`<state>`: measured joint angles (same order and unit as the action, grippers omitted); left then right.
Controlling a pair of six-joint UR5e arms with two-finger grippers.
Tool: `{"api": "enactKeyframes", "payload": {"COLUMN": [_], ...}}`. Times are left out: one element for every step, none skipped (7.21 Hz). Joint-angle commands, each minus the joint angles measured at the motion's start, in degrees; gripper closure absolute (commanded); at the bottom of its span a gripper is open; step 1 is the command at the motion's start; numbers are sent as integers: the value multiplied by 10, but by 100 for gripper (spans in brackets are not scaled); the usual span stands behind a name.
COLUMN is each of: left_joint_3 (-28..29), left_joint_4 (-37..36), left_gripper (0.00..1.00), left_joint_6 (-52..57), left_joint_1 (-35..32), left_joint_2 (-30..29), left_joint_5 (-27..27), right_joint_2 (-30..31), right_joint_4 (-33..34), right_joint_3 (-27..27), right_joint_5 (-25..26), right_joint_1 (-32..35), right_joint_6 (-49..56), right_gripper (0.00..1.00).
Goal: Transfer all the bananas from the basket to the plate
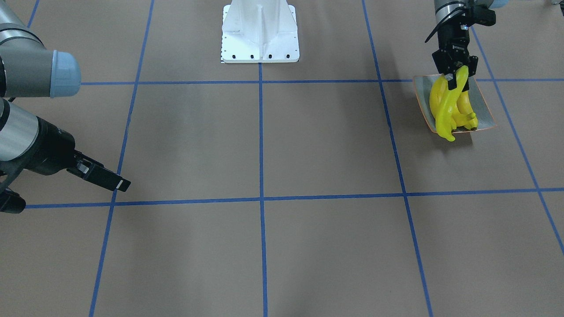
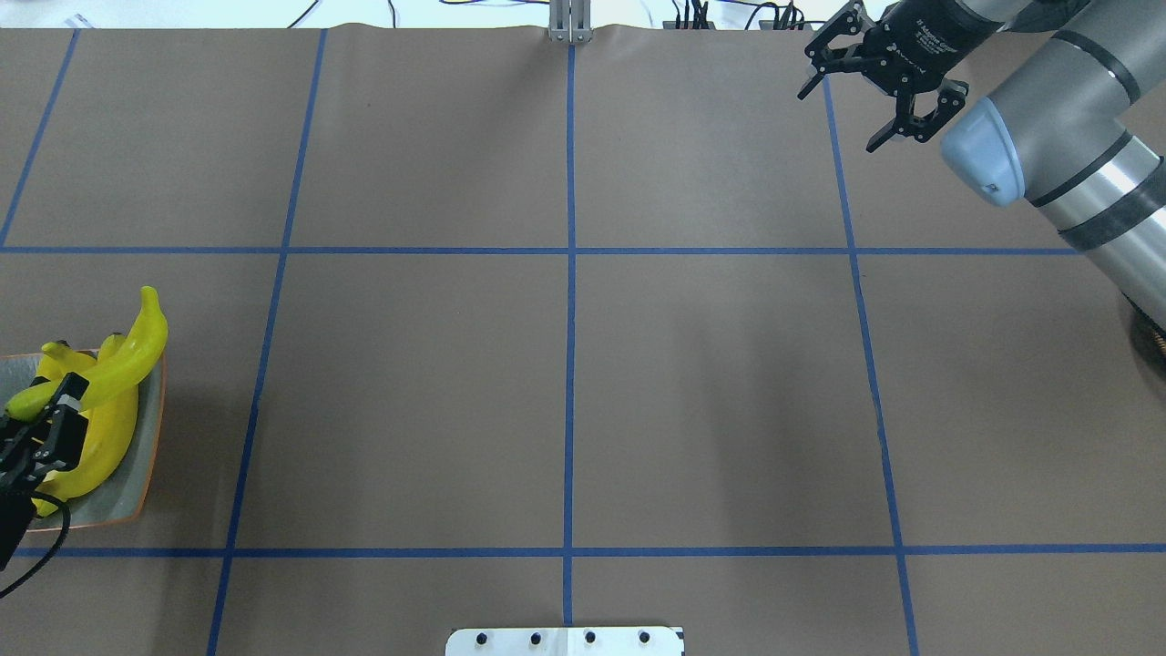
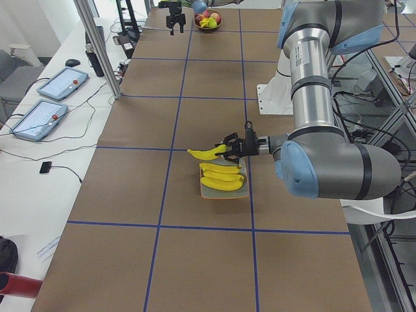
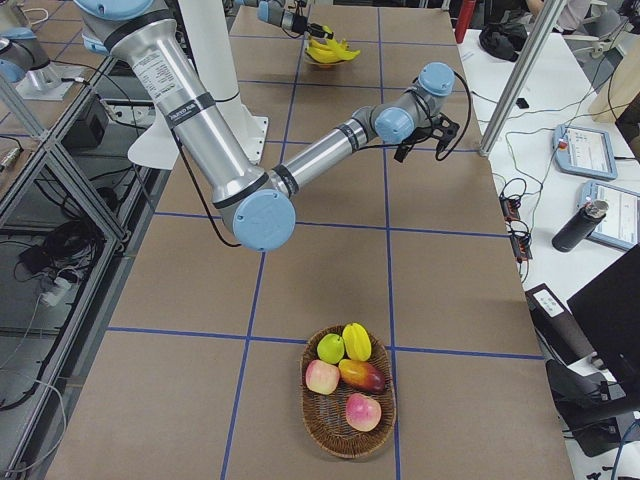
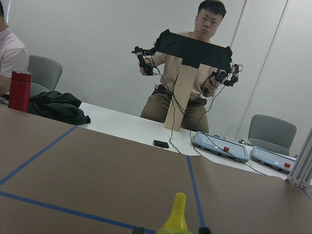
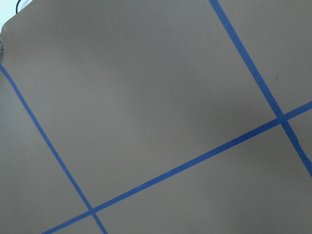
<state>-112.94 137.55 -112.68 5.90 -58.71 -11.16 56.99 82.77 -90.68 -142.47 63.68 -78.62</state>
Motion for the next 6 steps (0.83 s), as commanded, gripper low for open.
{"api": "enactKeyframes", "payload": {"left_joint_3": [0,0,0,0,0,1], "left_joint_4": [-1,-1,-1,1,3,3], "left_gripper": [100,100,100,100,100,100], "left_joint_6": [-14,-15,-17,-17,-18,-19], "left_joint_1": [10,10,10,11,10,11], "left_joint_2": [0,0,0,0,1,1], "left_joint_5": [0,0,0,-2,-3,-7], "right_joint_2": [4,4,4,5,6,7], "right_joint_4": [-2,-2,-2,-2,-2,-2], "right_joint_3": [-2,-3,-3,-3,-3,-3], "right_joint_5": [0,0,0,0,0,0], "right_joint_1": [0,0,0,0,0,0], "right_joint_6": [0,0,0,0,0,0], "right_gripper": [0,0,0,0,0,0]}}
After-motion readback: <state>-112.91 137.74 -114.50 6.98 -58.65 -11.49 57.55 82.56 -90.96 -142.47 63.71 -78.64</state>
